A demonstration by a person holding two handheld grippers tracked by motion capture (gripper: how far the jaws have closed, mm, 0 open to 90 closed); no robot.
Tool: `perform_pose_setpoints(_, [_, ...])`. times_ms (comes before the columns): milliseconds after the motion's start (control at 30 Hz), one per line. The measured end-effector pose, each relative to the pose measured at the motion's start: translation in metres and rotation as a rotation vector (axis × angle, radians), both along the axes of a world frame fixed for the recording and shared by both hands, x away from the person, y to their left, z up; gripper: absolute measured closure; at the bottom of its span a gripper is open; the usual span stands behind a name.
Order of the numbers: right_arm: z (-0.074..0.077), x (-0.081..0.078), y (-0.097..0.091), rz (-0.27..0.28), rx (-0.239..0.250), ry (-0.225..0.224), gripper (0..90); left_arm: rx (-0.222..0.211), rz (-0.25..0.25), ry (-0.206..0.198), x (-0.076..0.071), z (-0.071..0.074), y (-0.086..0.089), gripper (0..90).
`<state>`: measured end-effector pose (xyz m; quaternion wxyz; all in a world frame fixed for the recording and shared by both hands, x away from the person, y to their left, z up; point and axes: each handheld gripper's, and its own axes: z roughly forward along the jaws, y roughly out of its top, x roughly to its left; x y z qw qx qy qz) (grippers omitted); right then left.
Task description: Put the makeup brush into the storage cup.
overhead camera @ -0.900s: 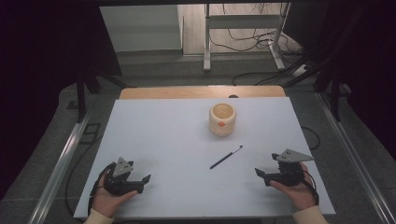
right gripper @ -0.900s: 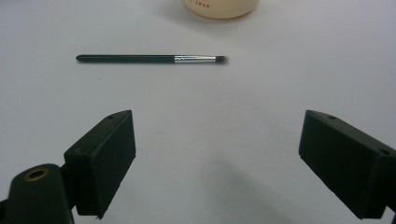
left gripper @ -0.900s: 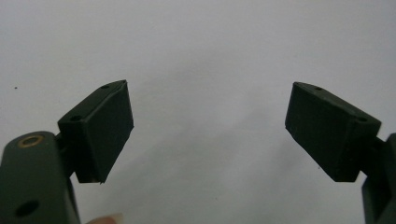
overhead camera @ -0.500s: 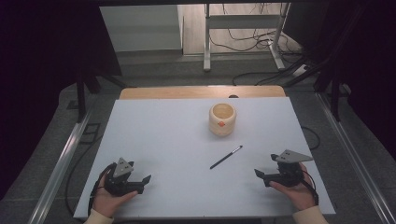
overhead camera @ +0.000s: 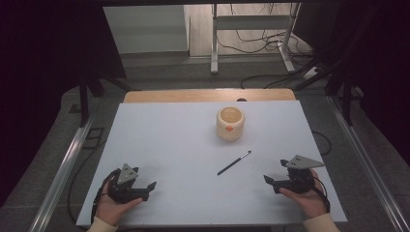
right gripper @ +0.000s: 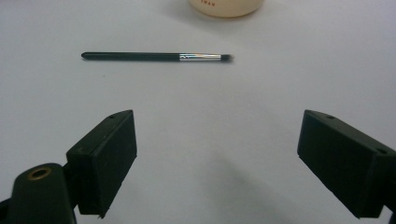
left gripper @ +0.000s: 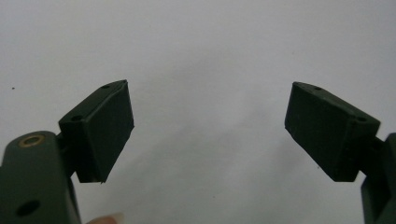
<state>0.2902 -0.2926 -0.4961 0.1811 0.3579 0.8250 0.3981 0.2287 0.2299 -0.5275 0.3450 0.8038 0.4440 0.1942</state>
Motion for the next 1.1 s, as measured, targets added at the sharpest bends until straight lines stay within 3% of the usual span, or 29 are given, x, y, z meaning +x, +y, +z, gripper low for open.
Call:
perform_pose_setpoints(733, [-0.001, 0.0, 0.0, 0.002, -0.002, 0.002, 12.3, 0.002, -0.007, -0.008, -0.001, 0.004, -0.002, 16.0])
perform_pose_setpoints(1100, [0.0, 0.0, 0.0, 0.001, 0.006, 0.002, 12.3, -0.003, -0.053, -0.01, -0.002, 0.014, -0.019, 17.2])
